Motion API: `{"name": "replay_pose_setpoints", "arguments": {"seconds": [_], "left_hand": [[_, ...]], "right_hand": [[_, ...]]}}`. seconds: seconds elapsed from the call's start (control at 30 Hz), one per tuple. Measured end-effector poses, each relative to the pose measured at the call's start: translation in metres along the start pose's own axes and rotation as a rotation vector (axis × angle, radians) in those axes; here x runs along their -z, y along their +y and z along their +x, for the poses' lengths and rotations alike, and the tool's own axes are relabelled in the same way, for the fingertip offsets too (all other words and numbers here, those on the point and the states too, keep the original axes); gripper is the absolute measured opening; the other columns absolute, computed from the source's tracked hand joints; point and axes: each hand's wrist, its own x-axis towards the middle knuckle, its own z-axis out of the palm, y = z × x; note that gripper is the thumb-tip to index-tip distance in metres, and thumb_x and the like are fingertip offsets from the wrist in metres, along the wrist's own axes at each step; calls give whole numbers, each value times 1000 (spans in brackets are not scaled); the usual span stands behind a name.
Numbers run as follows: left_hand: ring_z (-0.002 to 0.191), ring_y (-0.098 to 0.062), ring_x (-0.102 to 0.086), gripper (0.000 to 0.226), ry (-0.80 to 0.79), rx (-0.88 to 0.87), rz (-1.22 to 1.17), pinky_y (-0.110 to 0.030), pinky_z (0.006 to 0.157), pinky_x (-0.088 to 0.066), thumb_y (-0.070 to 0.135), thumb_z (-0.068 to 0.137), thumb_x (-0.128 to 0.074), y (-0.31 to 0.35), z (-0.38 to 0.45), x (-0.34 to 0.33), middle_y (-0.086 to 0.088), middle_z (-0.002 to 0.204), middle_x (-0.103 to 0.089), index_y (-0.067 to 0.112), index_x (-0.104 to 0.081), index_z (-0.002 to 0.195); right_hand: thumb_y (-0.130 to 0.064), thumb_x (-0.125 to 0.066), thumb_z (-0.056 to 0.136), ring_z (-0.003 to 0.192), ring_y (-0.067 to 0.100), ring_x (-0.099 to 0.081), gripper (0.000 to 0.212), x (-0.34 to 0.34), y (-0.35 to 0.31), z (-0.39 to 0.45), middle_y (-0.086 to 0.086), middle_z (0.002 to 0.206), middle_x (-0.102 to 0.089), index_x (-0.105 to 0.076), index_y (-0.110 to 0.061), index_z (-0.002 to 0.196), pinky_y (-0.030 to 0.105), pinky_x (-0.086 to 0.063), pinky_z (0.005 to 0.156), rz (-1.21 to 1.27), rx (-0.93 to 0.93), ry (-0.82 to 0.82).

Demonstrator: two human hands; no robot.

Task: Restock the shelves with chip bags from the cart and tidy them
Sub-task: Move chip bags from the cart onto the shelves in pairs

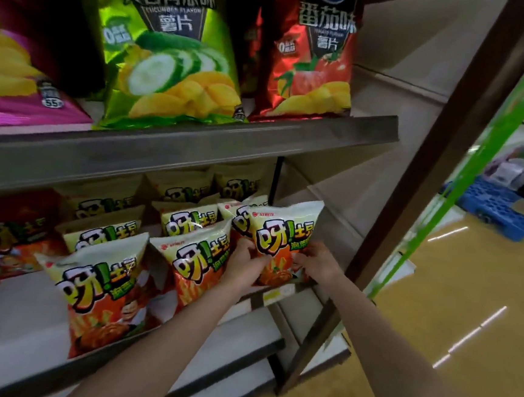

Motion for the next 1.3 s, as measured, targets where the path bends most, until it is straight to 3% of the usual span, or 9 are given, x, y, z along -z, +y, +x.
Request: {"name": "replay_pose_setpoints", "arguments": {"seconds": [0.23, 0.33, 0.5, 0.67, 0.83, 0.97, 1.07, 1.2, 1.3], "left_hand": [[119, -24, -53, 40, -16, 61, 56, -40, 105, -41, 17, 91, -59, -8, 7, -15, -5, 130, -57, 16, -53, 130], [127, -24, -47, 50, -42, 107, 21, -41, 110, -36, 18, 92, -56, -8, 2, -25, -2, 136, -51, 21, -44, 141], [129, -24, -45, 55, -25, 170, -88, -44, 112, -32, 17, 88, -57, 1, -5, -35, 0, 141, -49, 26, -42, 141], [123, -18, -42, 49, -2, 142, -135, -38, 108, -29, 8, 90, -55, 21, -14, -49, 2, 130, -48, 24, -39, 133], [123, -28, -47, 50, 156, 154, -73, -41, 105, -40, 7, 89, -60, 29, -31, -46, -4, 125, -51, 12, -42, 135], [129, -32, -44, 64, 218, 205, -113, -46, 109, -38, 15, 90, -61, 23, -45, -45, -8, 144, -42, 13, -30, 147], [128, -31, -44, 73, 239, 235, -146, -45, 107, -41, 18, 87, -63, 19, -51, -48, -12, 148, -37, 16, -25, 149], [92, -21, -57, 19, 259, 253, -175, -38, 87, -51, 9, 90, -58, 18, -66, -49, -15, 109, -55, 11, -53, 109], [85, -17, -59, 8, 284, 246, -258, -28, 77, -50, 11, 93, -57, 13, -85, -41, -6, 92, -60, 11, -53, 100]], "right_hand": [[-16, -55, 97, 104, 25, -62, 35, -8, -12, 13, 12, 122, -62, -54, -5, 130, 30, -49, 85, 17, 9, -137], [-11, -51, 98, 119, 30, -55, 34, -2, -8, 11, 16, 128, -58, -52, -3, 131, 32, -45, 93, 32, 4, -213], [2, -60, 85, 111, 28, -61, 25, 15, -2, 7, 13, 117, -66, -63, -15, 103, 48, -45, 102, 62, 72, -353], [7, -57, 82, 113, 23, -59, 56, 17, -1, 5, 6, 118, -65, -51, -21, 131, 41, -47, 98, 148, 188, -447], [5, -54, 84, 111, 27, -58, 35, 25, -5, -2, 12, 115, -64, -59, -15, 112, 41, -47, 98, 107, 109, -531], [9, -51, 78, 119, 28, -53, 57, 26, 6, 0, 11, 122, -63, -53, -14, 130, 46, -41, 106, 80, 120, -539], [11, -51, 81, 118, 25, -52, 54, 30, 6, -12, 9, 124, -60, -51, -16, 128, 45, -39, 108, 85, 120, -527], [0, -58, 82, 116, 25, -56, 42, 22, 7, -21, 8, 120, -63, -56, -13, 121, 45, -45, 103, 78, 121, -585], [-4, -58, 86, 114, 24, -56, 31, 15, -3, -38, 7, 118, -59, -55, -15, 114, 39, -50, 96, 78, 113, -585]]}}
